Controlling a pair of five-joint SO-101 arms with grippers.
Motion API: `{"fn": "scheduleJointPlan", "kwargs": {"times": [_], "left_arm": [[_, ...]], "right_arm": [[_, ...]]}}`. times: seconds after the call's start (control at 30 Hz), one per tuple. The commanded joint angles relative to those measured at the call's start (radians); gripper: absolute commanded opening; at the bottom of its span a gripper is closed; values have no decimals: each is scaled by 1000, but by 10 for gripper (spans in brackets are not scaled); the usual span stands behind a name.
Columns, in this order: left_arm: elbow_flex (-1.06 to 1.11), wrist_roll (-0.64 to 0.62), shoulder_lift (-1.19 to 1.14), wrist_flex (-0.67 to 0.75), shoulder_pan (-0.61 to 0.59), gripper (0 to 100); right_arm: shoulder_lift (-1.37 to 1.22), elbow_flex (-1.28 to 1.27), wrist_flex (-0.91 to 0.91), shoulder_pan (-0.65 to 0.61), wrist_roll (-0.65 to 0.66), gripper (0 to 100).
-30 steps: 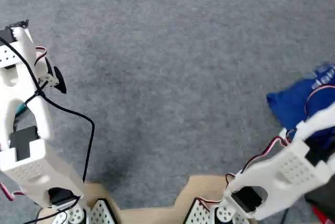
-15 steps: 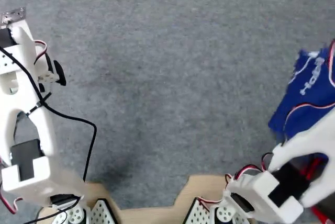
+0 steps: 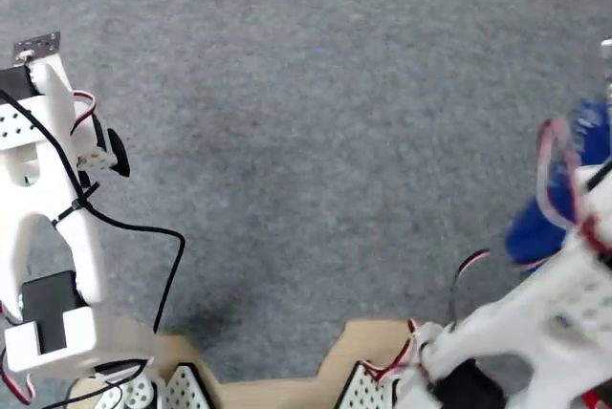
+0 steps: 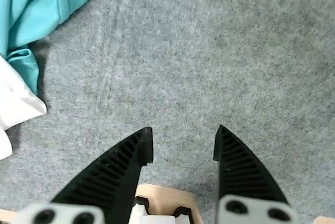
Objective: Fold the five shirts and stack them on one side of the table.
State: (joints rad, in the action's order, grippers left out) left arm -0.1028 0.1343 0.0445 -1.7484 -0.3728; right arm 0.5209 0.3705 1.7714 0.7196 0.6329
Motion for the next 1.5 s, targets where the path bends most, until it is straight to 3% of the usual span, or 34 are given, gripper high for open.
{"fn": "scheduleJointPlan", "kwargs": {"times": [0.0,0.2,0.43,0.63,1.1,1.47], "left_arm": [[0,-3,47,-11,8,203],[2,-3,48,-11,5,203],[2,-3,48,-11,9,203],[0,-3,48,-11,11,203],[2,-3,48,-11,74,203],[0,-32,47,-11,114,203]], "right_arm": [[82,-104,15,-31,-35,5],[79,-248,-32,162,-12,5],[-31,-430,-288,476,127,5],[-183,-453,-446,639,161,5],[-582,-94,-480,812,109,5],[-816,170,-417,840,103,5]]}}
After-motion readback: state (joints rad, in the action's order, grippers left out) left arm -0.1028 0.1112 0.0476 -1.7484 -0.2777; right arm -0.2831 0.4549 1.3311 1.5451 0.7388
